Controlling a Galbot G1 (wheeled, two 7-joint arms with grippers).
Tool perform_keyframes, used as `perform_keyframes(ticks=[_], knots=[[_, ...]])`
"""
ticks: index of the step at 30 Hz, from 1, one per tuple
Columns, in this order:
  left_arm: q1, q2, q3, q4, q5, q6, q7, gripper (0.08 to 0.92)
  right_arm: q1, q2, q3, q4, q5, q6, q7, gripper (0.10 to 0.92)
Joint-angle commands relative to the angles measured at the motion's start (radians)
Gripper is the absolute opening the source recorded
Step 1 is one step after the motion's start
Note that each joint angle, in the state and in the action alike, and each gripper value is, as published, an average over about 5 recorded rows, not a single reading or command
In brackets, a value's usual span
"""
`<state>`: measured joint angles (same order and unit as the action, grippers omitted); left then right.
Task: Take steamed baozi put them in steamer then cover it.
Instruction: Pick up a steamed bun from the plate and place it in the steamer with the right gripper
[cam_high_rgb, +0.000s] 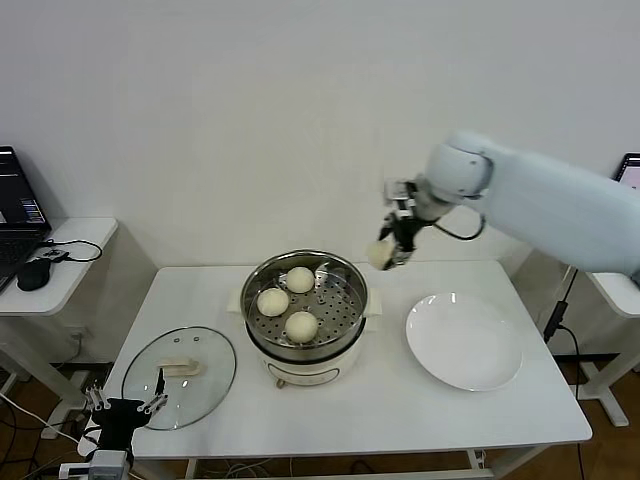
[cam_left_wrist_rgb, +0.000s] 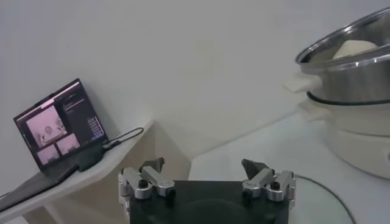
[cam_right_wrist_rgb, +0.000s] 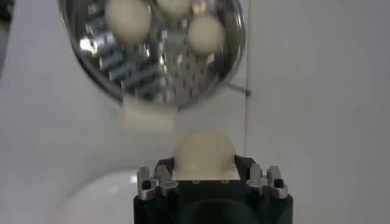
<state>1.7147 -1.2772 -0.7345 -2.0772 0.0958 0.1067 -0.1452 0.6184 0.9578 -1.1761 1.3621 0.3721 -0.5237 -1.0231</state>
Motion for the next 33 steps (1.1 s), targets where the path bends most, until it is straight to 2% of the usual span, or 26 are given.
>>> perform_keyframes(ticks=[1,15,26,29,33], knots=[[-0.003,-0.008,-0.003,0.002,-0.002,0.000,0.000,0.823,-0.045,0.243,-0.060,-0.042,0.157,-0.127,0.094,0.637],[-0.006,-0.005,-0.009,0.002,-0.006,-0.002,-0.002,0.823,-0.217,0.273,-0.047,-0.150,-0.052,-0.147,0.117,0.639],[-0.012,-0.006,-0.006,0.008,-0.006,-0.003,-0.003,0.823,-0.251,0.276,-0.017,-0.192,-0.083,-0.140,0.128,0.645],[-0.011,-0.007,-0.007,0.007,-0.006,-0.003,-0.004,0.823,-0.249,0.269,-0.009,-0.185,-0.089,-0.139,0.133,0.668],[-0.008,-0.005,-0.010,0.006,-0.007,-0.004,-0.004,0.823,-0.218,0.229,0.014,-0.137,-0.078,-0.139,0.136,0.763]])
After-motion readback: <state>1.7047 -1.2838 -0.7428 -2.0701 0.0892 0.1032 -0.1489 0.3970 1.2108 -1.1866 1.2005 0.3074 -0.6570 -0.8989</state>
